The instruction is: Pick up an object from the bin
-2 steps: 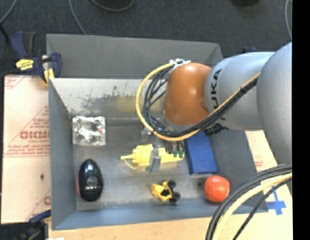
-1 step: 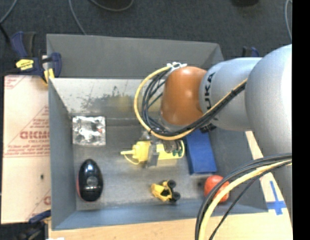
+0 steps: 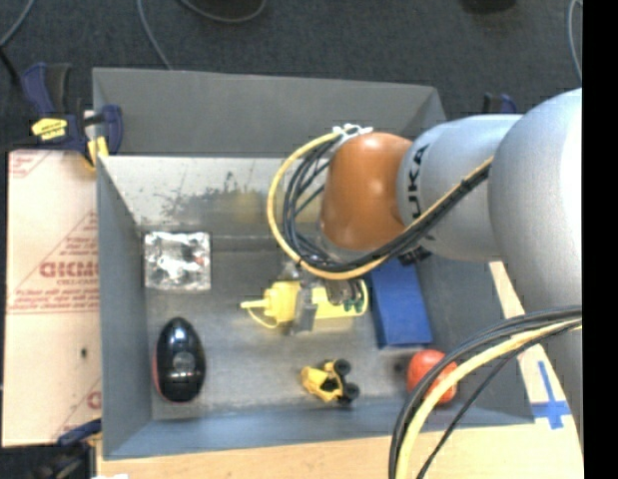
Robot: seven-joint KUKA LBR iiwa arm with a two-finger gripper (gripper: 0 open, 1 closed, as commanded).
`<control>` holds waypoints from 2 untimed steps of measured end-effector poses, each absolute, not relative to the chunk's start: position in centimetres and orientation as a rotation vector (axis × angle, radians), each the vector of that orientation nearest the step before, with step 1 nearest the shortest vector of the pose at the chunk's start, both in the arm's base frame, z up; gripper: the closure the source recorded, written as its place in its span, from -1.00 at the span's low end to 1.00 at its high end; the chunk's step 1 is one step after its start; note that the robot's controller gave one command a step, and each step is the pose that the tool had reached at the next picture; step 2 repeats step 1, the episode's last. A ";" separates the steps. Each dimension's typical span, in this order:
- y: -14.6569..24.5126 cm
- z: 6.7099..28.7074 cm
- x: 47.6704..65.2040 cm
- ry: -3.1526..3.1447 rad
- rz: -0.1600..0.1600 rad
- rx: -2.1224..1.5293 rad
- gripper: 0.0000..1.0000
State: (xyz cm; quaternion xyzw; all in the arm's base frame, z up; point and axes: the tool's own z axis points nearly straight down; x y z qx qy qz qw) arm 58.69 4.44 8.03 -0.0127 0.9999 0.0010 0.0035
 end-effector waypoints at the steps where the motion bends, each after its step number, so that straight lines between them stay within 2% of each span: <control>1: 3.8 23.0 58.7 3.130 0.004 0.000 1.00; 2: 3.8 23.0 58.7 3.130 0.004 0.000 1.00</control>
Offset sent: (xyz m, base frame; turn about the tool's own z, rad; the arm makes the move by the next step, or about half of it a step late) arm 0.0000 0.0000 0.0000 0.0000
